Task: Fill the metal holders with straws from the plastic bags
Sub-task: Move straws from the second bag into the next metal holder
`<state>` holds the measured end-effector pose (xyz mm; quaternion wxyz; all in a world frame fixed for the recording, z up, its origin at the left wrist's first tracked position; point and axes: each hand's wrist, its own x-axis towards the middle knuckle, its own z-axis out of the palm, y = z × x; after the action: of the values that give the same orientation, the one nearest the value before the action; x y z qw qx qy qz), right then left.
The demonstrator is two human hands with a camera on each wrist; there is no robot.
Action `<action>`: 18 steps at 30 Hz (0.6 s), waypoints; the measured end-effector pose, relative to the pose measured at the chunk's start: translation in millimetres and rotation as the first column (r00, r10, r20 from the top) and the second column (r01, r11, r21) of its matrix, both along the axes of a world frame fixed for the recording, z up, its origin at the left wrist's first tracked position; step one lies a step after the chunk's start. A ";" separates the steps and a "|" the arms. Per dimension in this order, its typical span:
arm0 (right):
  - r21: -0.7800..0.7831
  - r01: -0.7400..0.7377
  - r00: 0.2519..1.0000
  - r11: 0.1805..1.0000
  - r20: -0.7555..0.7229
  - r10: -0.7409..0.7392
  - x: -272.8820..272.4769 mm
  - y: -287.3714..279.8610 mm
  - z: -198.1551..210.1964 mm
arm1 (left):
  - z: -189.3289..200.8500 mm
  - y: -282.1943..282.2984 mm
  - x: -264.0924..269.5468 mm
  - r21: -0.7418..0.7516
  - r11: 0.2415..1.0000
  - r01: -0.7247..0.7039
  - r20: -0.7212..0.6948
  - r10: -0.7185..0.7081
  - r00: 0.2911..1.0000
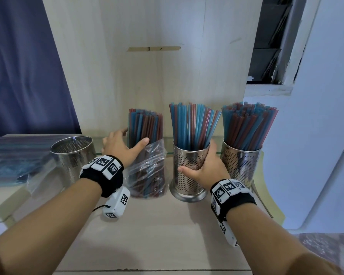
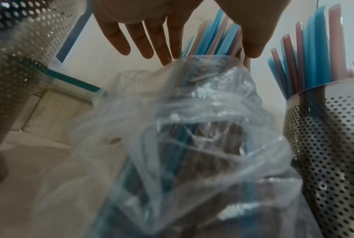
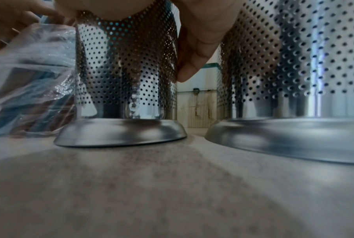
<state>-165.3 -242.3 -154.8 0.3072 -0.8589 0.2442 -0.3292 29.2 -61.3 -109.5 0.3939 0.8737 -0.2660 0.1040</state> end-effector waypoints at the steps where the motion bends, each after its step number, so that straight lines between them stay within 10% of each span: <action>1: 0.001 -0.002 1.000 1.000 0.001 0.002 0.0 0.0 0.1 | 2.2 0.0 0.2 0.004 1.000 -0.005 -0.003 0.005 1.000; 18: 0.005 -0.003 1.000 1.000 -0.018 0.004 2.4 -2.8 -2.8 | 9.6 -3.1 0.5 -0.015 1.000 -0.008 0.004 0.008 1.000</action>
<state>-162.9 -245.1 -157.6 0.3077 -0.8615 0.2462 -0.3203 29.7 -64.4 -99.9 0.3996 0.8715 -0.2624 0.1096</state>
